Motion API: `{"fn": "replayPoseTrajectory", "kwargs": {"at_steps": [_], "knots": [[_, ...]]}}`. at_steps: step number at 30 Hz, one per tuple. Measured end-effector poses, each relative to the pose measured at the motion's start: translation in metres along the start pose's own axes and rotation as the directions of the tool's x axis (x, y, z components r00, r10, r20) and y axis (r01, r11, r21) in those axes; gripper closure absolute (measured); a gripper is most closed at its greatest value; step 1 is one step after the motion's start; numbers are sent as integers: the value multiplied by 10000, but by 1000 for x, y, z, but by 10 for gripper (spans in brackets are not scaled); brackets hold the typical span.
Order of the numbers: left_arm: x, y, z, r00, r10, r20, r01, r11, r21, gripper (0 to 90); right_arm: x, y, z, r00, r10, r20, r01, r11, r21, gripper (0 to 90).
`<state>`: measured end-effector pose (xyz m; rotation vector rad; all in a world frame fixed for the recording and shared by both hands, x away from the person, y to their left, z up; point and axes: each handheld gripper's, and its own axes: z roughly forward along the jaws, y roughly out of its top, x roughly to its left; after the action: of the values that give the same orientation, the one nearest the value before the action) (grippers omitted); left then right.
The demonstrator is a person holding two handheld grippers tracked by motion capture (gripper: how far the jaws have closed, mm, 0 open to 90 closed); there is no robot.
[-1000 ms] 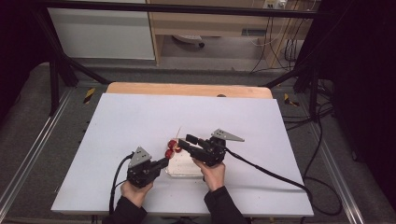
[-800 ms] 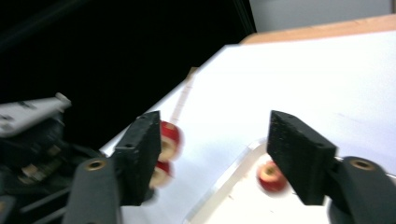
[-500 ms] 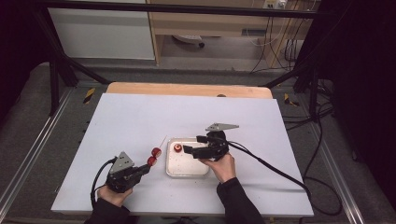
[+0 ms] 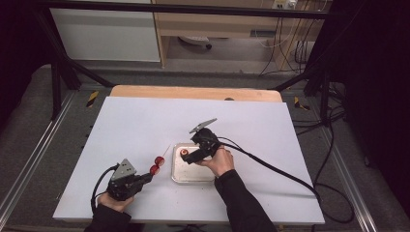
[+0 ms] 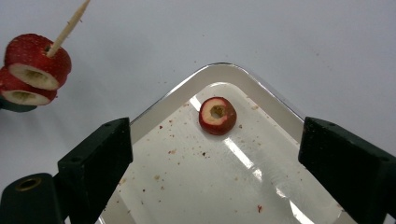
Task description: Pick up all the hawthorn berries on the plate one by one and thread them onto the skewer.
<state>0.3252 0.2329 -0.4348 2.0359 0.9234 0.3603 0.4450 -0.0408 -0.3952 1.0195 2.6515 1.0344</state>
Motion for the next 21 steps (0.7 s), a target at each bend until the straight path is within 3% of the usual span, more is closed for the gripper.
{"fn": "replayPoseTrajectory", "kwargs": {"at_steps": [3,7,10,13,14,21], "knots": [[1,0,-1,10000,-17,-9,17,10000,-36,882,2,6,9,9999,159,-51,-157,9992,375,114],[2,-1,-2,10000,-56,-38,56,10000,-79,881,2,14,21,9999,-10,106,-1,9951,984,185],[3,-2,-2,10000,-64,-30,64,9999,-83,881,0,19,27,9996,287,64,-293,9927,1166,288],[3,-2,-2,10000,-73,-19,73,9999,-75,882,-1,22,30,9988,492,18,-491,9911,1241,336],[3,-2,-2,10000,-82,-18,82,9999,-85,882,-2,25,34,9985,537,-121,-513,9877,1476,386],[2,-2,-1,10000,-61,14,61,10000,-48,882,-4,27,45,9977,655,-173,-616,9834,1707,459]]}}
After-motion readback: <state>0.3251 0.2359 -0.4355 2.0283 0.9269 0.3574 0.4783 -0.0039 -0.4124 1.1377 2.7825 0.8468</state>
